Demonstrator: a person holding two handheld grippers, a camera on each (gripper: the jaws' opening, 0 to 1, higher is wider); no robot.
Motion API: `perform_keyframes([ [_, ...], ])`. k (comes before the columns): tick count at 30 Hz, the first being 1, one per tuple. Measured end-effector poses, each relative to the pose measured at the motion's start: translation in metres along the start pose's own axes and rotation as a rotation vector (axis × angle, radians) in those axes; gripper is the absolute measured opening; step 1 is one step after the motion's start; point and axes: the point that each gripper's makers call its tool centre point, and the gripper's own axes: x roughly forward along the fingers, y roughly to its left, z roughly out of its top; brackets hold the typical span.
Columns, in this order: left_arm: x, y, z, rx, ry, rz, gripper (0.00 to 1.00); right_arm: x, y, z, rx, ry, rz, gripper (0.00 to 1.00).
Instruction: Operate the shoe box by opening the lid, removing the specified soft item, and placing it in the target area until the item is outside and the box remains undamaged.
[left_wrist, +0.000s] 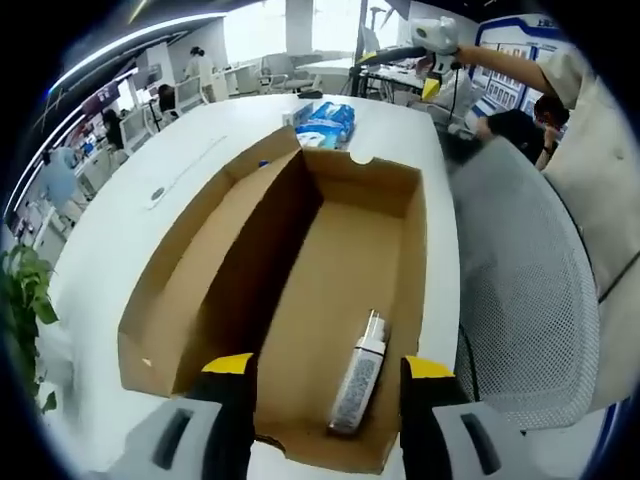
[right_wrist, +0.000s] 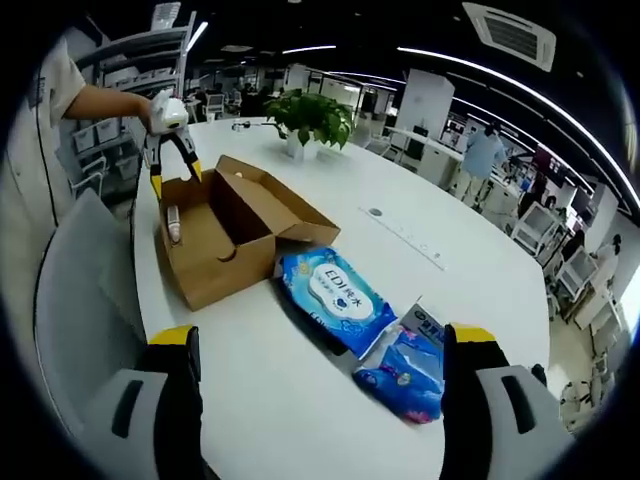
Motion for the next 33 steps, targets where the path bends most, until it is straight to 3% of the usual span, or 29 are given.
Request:
perform_keyframes([
  [6, 0.010, 0.005, -0.002, 0.050, 0.041, -0.033, 0.56, -0.004, 0.018, -0.004, 0.023, -0.008, -0.008, 0.96],
  [11, 0.020, 0.007, -0.010, 0.162, 0.109, -0.070, 0.54, -0.009, 0.032, -0.005, 0.054, -0.022, -0.021, 0.96],
  [15, 0.029, 0.007, -0.022, 0.259, 0.190, -0.096, 0.47, -0.009, 0.041, -0.002, 0.089, -0.046, -0.037, 0.96],
  [28, 0.047, -0.005, -0.033, 0.341, 0.280, -0.203, 0.47, -0.008, 0.058, -0.015, 0.140, -0.039, -0.049, 0.96],
  [33, 0.057, -0.009, -0.038, 0.372, 0.314, -0.217, 0.43, -0.008, 0.061, -0.015, 0.162, -0.051, -0.057, 0.96],
])
